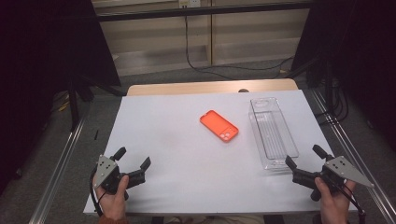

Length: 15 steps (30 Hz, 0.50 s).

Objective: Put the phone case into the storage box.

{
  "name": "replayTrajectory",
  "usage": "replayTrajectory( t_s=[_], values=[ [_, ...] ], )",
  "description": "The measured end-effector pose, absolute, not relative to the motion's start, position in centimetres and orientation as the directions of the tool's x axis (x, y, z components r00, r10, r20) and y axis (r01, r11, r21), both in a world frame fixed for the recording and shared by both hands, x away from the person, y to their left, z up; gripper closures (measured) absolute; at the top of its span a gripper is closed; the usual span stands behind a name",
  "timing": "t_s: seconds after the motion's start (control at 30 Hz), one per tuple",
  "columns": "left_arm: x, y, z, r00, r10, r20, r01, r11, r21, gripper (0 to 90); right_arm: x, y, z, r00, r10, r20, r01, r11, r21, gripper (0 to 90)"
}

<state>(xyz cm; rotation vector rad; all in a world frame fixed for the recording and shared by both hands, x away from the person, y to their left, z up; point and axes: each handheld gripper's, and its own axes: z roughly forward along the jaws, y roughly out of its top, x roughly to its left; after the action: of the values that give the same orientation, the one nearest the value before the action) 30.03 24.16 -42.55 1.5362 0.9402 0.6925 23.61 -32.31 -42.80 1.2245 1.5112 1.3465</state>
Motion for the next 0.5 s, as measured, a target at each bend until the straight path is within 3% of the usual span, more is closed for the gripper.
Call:
replayTrajectory(
  t_s=[0.5],
  values=[
    [30.5, 23.1, -42.6, 0.539, 0.838, -0.079, 0.221, -0.051, 0.974, 1.9, 23.6, -32.3, -42.9, -0.273, 0.96, 0.065, 0.173, -0.017, 0.985, 0.0]
  ],
)
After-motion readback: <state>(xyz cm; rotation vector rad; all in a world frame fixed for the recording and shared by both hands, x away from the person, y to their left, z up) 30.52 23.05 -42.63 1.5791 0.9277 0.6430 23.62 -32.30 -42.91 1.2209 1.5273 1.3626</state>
